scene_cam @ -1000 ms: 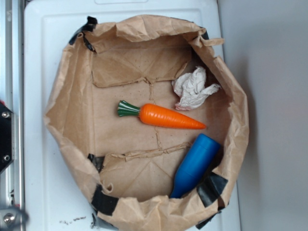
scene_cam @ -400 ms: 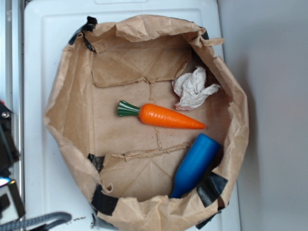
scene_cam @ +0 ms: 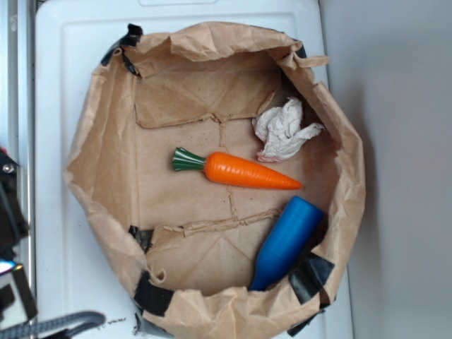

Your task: Grab the blue bottle.

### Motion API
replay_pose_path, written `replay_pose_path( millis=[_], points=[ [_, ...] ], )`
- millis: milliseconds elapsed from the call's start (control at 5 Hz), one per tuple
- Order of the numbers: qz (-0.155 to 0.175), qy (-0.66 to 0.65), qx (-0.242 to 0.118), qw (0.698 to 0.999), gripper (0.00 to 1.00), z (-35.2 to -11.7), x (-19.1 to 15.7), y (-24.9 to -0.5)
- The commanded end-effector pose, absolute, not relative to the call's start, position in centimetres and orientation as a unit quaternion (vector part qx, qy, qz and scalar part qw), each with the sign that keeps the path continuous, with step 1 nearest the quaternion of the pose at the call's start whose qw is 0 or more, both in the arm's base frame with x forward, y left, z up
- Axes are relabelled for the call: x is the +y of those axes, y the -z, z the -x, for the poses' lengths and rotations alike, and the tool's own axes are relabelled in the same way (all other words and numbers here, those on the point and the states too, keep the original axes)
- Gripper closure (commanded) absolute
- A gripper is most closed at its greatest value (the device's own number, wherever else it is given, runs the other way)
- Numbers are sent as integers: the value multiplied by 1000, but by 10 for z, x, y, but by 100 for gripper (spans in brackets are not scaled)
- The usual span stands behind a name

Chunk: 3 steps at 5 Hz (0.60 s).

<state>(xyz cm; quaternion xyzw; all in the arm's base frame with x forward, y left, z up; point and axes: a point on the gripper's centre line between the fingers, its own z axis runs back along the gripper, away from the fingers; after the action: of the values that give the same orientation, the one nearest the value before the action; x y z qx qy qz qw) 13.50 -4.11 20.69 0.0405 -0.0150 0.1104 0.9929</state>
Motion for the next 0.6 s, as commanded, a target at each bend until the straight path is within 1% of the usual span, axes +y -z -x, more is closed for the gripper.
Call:
replay_pose_path(
  millis=[0,200,400],
  points=[
    [-22,-68,-27,997,0,-202,-33,-172],
    [-3,-51,-46,998,0,-211,-23,-171],
    [20,-92,-79,992,0,-207,-11,-167]
  ],
)
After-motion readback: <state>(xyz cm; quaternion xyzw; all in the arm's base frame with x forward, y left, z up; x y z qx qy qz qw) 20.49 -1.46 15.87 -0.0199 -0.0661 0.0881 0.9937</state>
